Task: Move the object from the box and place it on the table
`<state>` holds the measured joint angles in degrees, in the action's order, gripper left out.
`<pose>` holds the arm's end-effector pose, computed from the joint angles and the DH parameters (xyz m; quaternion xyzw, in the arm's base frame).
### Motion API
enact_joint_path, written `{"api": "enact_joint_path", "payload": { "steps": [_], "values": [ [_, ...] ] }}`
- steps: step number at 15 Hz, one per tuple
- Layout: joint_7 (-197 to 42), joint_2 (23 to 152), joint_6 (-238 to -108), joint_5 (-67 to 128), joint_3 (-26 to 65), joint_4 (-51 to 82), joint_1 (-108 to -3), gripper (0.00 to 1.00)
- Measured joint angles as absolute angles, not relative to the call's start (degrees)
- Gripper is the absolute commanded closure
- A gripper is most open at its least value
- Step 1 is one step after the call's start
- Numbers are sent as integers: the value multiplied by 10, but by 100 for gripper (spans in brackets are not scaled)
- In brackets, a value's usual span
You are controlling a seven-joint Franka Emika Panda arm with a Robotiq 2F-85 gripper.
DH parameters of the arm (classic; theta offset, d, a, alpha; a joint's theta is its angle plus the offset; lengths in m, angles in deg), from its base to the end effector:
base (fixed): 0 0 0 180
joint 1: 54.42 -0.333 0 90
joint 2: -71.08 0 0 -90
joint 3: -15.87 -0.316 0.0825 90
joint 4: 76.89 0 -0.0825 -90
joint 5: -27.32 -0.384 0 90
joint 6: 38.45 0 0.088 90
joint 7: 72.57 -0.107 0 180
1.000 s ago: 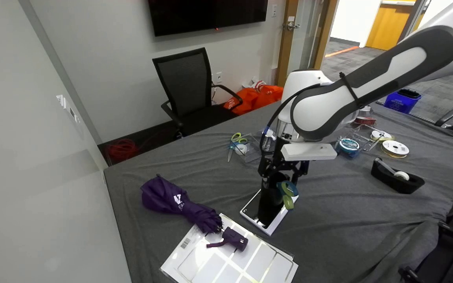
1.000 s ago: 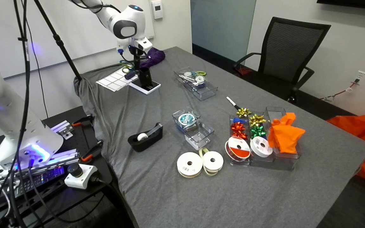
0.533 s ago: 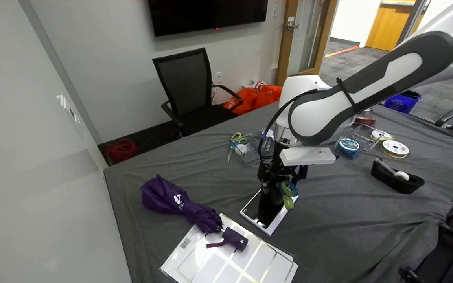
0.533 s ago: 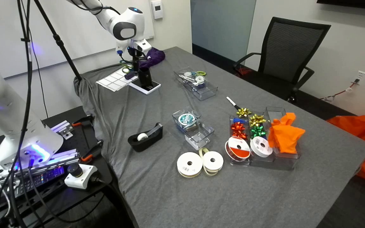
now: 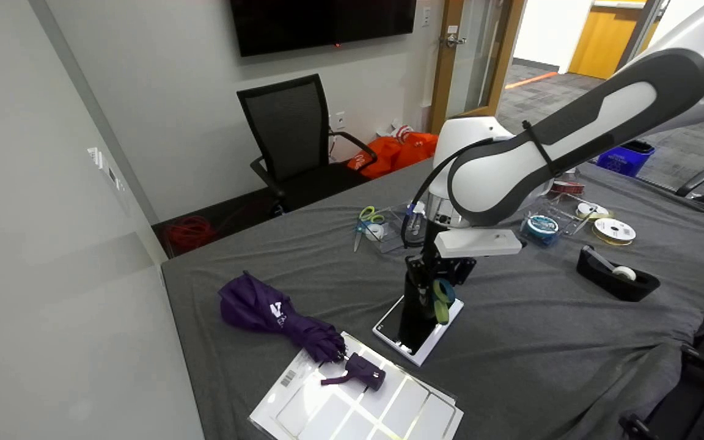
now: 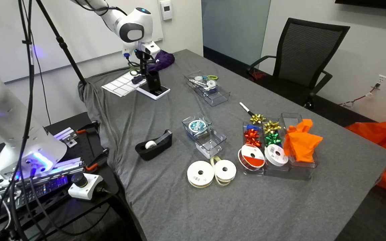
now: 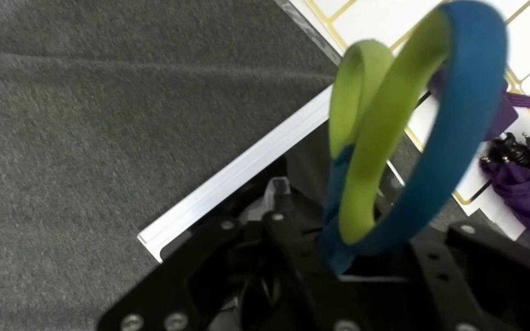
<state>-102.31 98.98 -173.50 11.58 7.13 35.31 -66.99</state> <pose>0.5677 0.2224 0.2215 -0.9743 0.1800 0.0947 0.0968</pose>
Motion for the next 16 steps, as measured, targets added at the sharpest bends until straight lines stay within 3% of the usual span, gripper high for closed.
{"api": "enact_joint_path", "payload": {
  "steps": [1, 3, 16],
  "values": [
    [-1023, 990, -1735, 116, 71, 353, -670, 97],
    [-1023, 990, -1734, 116, 71, 353, -670, 100],
    [-1065, 942, -1662, 174, 88, 362, -685, 97]
  ]
}}
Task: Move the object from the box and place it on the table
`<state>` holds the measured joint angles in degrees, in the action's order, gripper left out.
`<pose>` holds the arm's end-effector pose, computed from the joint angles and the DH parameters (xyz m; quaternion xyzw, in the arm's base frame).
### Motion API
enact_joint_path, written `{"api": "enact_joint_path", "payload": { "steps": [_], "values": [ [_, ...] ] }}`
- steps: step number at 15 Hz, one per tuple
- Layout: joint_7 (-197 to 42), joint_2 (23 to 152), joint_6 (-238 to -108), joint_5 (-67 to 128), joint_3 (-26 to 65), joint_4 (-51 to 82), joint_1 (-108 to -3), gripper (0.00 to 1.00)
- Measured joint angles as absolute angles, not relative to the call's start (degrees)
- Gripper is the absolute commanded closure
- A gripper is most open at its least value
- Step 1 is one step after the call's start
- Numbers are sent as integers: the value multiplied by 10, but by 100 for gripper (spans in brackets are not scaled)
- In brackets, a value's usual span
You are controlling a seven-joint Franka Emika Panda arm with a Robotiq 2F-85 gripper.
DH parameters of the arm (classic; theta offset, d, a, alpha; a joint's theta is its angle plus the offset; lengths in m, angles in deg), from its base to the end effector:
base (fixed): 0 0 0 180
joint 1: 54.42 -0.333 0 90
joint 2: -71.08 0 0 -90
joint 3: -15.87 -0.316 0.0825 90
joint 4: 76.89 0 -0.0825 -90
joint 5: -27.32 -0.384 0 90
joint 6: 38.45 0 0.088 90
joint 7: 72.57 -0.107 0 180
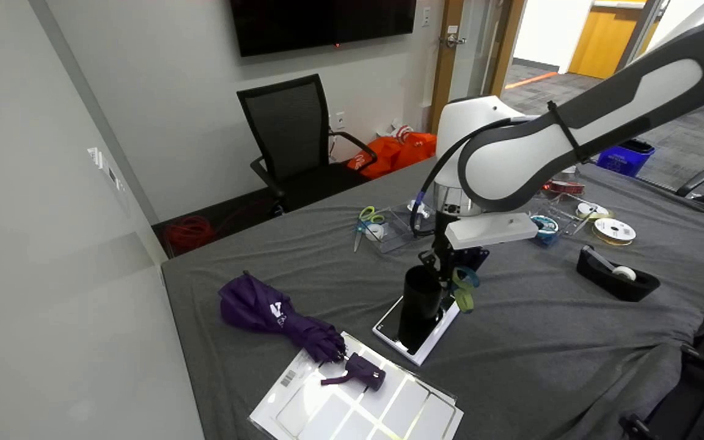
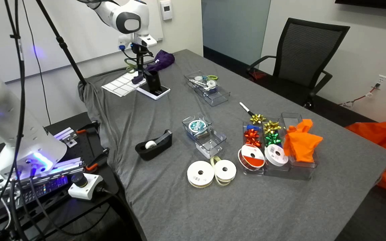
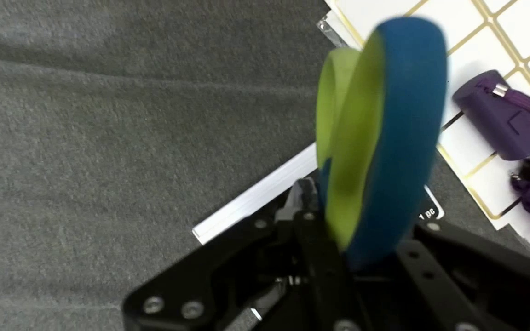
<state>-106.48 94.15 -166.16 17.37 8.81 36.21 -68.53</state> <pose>0.5556 0.2187 0.2550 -0.9786 0.1706 0.1059 0.0450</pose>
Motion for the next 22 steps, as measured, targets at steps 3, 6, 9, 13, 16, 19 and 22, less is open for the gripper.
{"api": "enact_joint_path", "payload": {
  "steps": [3, 6, 9, 13, 16, 19, 22],
  "values": [
    [-1068, 909, -1652, 184, 88, 373, -691, 97],
    [-1068, 871, -1641, 185, 84, 388, -695, 97],
    [-1068, 832, -1640, 195, 81, 400, -696, 97],
    [-1082, 797, -1641, 226, 88, 402, -690, 97],
    [-1099, 787, -1643, 241, 103, 394, -676, 97],
    [-1122, 790, -1643, 247, 121, 372, -654, 97],
    [-1151, 798, -1642, 247, 140, 340, -633, 97]
  ]
}}
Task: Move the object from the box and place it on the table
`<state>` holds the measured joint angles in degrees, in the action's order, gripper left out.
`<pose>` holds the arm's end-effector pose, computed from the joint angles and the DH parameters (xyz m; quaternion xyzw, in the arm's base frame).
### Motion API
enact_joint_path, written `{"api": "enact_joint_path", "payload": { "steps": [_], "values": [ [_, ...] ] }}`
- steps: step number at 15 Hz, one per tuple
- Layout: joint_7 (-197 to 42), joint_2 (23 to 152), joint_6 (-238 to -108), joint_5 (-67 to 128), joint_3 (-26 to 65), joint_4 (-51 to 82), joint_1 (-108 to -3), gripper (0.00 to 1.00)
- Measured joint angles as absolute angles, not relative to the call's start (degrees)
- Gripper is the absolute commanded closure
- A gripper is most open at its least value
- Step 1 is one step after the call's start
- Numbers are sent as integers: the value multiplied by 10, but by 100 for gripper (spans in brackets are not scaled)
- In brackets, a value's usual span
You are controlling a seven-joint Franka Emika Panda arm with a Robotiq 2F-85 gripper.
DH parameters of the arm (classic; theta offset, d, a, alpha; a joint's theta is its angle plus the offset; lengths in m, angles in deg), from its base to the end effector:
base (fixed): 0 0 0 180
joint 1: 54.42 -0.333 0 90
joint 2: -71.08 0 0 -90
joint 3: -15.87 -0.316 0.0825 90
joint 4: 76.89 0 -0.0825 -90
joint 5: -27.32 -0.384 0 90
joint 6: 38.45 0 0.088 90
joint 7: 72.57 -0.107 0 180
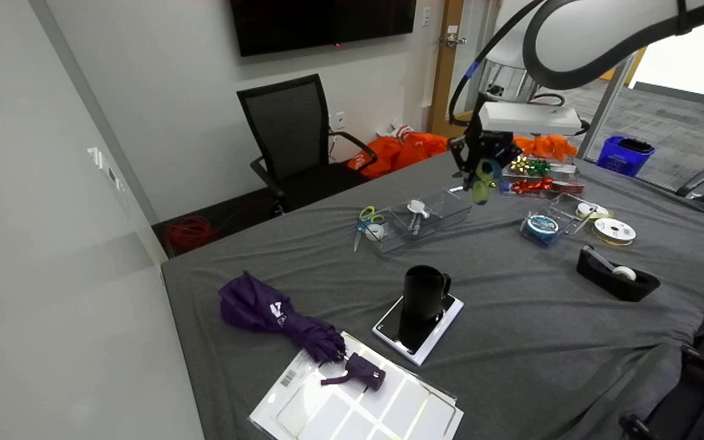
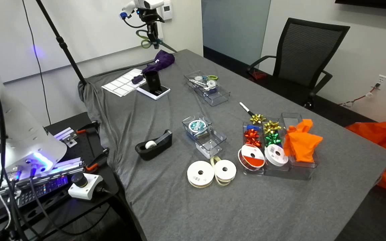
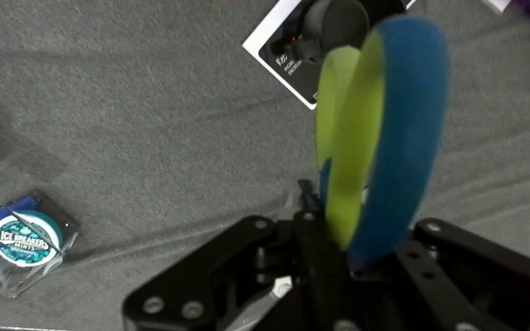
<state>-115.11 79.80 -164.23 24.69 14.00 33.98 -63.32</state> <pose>0.5923 0.1137 0.4182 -0.9566 0.2854 -0.0385 0.0437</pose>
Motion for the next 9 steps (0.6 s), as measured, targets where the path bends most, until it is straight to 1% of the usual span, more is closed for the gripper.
{"api": "enact_joint_path", "payload": {
  "steps": [4, 9],
  "values": [
    [-1198, 839, -1642, 247, 161, 285, -615, 97],
    [-1251, 931, -1640, 247, 184, 191, -607, 97]
  ]
}}
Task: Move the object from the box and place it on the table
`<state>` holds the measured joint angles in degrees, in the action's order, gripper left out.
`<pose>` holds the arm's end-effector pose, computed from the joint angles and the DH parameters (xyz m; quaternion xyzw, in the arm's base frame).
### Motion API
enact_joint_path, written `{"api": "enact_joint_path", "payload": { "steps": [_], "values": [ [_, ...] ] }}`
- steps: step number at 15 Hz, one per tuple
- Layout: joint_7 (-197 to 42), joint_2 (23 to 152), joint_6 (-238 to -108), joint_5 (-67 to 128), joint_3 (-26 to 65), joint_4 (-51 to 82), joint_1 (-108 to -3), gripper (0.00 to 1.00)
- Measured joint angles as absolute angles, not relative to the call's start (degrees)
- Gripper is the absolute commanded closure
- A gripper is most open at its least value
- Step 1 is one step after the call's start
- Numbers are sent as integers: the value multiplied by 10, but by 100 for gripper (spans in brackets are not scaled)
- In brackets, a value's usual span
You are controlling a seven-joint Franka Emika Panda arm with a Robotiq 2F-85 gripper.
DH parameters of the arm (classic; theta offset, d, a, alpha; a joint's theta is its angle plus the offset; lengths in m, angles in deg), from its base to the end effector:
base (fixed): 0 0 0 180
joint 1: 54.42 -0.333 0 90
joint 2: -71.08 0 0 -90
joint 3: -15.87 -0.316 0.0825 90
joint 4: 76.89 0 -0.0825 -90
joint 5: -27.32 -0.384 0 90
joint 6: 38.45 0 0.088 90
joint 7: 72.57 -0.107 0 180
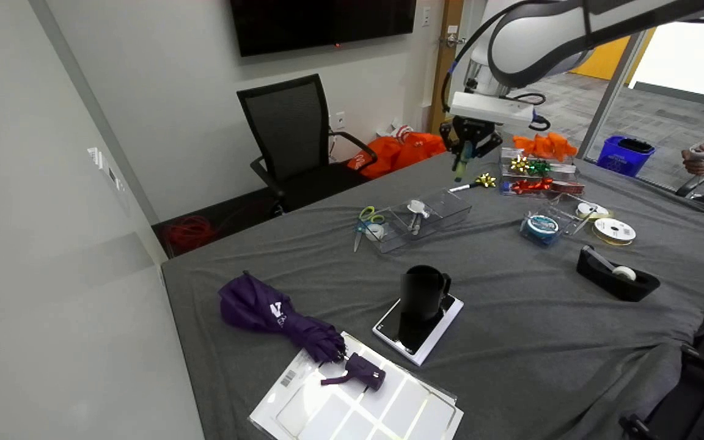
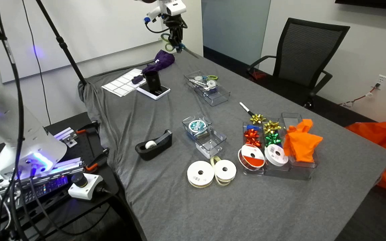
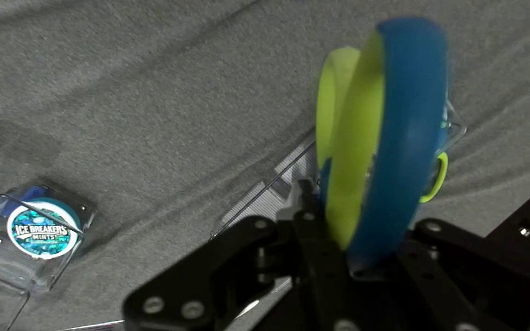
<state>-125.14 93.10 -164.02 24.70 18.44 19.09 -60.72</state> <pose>0.6723 0.0487 0.3933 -0.9044 0.4214 -0.0532 0.0411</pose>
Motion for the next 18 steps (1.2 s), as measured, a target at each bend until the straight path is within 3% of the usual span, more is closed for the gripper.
{"api": "enact_joint_path", "payload": {
  "steps": [1, 6, 7, 18],
  "values": [
    [-1261, 951, -1637, 247, 190, 169, -606, 87],
    [-1279, 1005, -1615, 247, 200, 106, -605, 87],
    [-1279, 1005, -1614, 247, 200, 105, -605, 97],
    [-1252, 1085, -1510, 250, 208, 10, -588, 97]
  ]
}}
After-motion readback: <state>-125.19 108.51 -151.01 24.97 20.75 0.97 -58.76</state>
